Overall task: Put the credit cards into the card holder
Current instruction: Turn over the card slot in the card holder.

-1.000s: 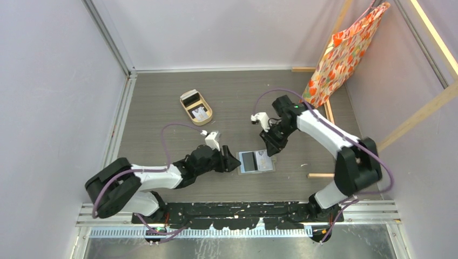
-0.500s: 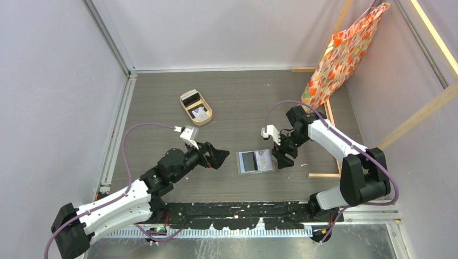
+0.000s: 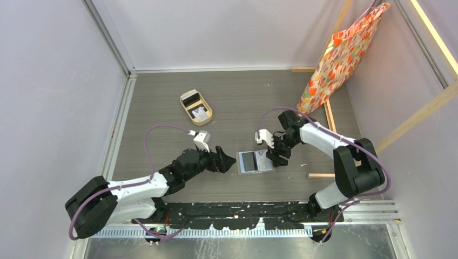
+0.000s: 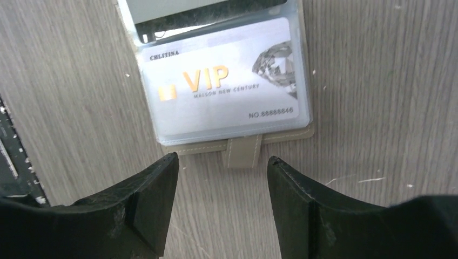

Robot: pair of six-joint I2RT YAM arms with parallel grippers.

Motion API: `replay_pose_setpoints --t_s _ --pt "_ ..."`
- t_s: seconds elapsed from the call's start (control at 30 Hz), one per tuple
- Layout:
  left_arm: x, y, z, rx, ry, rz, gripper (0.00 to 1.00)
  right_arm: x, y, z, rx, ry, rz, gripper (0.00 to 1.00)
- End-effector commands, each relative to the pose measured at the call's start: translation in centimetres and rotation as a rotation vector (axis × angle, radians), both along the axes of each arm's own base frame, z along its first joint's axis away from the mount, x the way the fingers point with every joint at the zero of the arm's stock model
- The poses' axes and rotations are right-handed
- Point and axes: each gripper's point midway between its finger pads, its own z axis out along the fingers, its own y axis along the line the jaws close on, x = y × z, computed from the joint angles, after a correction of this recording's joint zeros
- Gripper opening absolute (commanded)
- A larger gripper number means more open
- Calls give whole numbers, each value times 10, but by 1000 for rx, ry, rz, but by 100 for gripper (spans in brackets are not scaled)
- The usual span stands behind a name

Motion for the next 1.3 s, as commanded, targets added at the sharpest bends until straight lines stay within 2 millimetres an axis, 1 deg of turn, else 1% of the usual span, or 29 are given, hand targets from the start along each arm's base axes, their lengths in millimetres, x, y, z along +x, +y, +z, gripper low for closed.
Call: replay_pose_setpoints --t_s 0.0,0.1,0.3,0.43,0.6,0.77,0.93,1.1,1.27 --pt "8 -16 38 -120 -56 -20 90 19 6 -3 -3 -76 12 65" --pt "8 -14 35 -133 -51 -6 90 20 7 -8 -12 -67 17 62" --pt "8 -16 29 -139 -30 -8 89 24 8 -16 -55 -57 33 51" --pt "7 -16 25 -141 -21 -4 88 20 9 -18 -66 -56 52 45" --pt "7 -16 23 -142 -13 -5 87 19 6 -13 -69 -82 68 33" --pt "5 -16 20 -139 2 -6 86 15 9 -2 -32 -109 87 24" --pt "6 -15 17 -137 12 -2 86 12 14 8 6 -122 96 9" --pt "5 -20 13 -130 30 -18 84 7 15 15 40 -106 94 1" --pt "4 -23 9 -124 48 -30 81 -2 18 25 91 -84 121 1"
